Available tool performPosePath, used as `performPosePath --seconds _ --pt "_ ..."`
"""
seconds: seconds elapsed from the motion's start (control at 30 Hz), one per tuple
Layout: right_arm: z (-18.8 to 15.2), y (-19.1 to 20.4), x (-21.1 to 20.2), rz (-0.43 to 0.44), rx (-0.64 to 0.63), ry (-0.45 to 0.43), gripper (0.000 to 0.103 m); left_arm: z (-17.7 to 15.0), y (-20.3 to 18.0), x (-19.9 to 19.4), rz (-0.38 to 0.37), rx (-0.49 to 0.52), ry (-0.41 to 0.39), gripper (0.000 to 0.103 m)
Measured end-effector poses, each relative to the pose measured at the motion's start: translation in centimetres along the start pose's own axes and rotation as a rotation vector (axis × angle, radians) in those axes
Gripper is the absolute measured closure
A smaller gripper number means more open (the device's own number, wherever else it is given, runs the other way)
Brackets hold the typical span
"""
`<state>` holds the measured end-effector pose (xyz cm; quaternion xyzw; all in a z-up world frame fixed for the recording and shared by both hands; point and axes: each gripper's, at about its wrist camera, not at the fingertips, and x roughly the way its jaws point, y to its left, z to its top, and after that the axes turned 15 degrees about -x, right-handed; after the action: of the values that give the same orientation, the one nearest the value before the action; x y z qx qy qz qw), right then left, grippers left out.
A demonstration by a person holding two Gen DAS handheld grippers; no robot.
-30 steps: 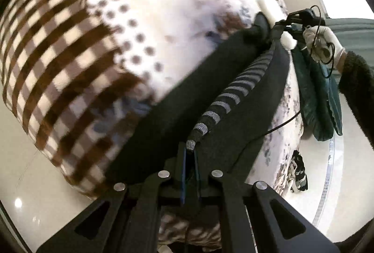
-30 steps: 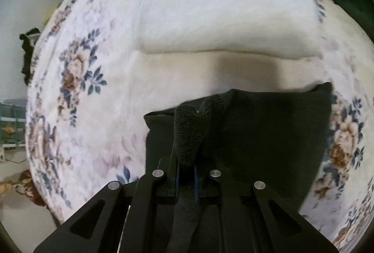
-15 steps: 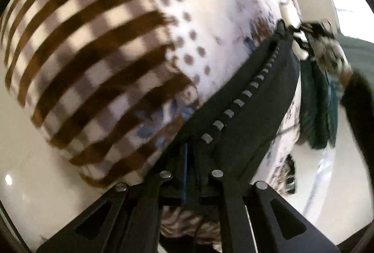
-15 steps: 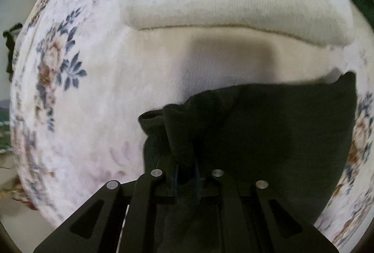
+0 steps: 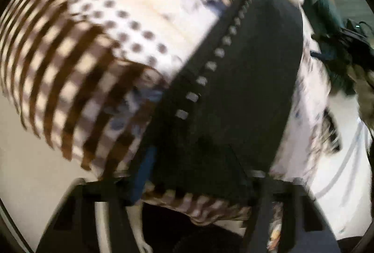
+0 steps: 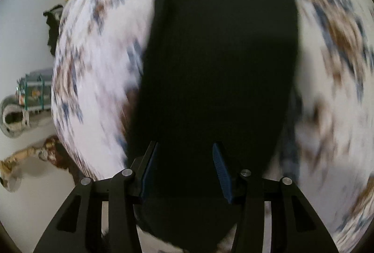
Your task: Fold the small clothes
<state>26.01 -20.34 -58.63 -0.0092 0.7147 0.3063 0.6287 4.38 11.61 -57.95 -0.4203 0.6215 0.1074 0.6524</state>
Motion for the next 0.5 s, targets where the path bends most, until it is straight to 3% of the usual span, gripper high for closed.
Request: performPosePath --seconds 0.03,0.07,0.23,0.3,0.43,0.5 --pt "-3.0 -0.6 0.6 0.002 0.021 0.021 0.054 -0.2 -0.4 0.7 0.06 0.026 -0.003 0.1" --pt "-5.4 -1.1 1.6 0.012 0.039 0.043 0.054 -0.5 -0.6 0.7 0.073 0.036 -0.023 0.1" --pt "-16.2 -3.7 5.3 0.052 0.193 0.104 0.054 -1.4 0.1 -2.8 0.101 0.025 -0.132 0.1" --pt "-19.5 -4.3 6.7 0.066 0.244 0.125 0.054 -1.1 1.1 -3.4 0.102 0.021 -0.139 0.103" --pt "-23.4 -4.5 8.3 0.1 0.282 0.137 0.054 0.0 3.4 -3.6 0.149 -0.01 -0.152 0.103" --pt "-24.7 -4.3 8.7 0.11 0.286 0.137 0.054 0.3 4.5 -4.1 0.113 -0.039 -0.139 0.103"
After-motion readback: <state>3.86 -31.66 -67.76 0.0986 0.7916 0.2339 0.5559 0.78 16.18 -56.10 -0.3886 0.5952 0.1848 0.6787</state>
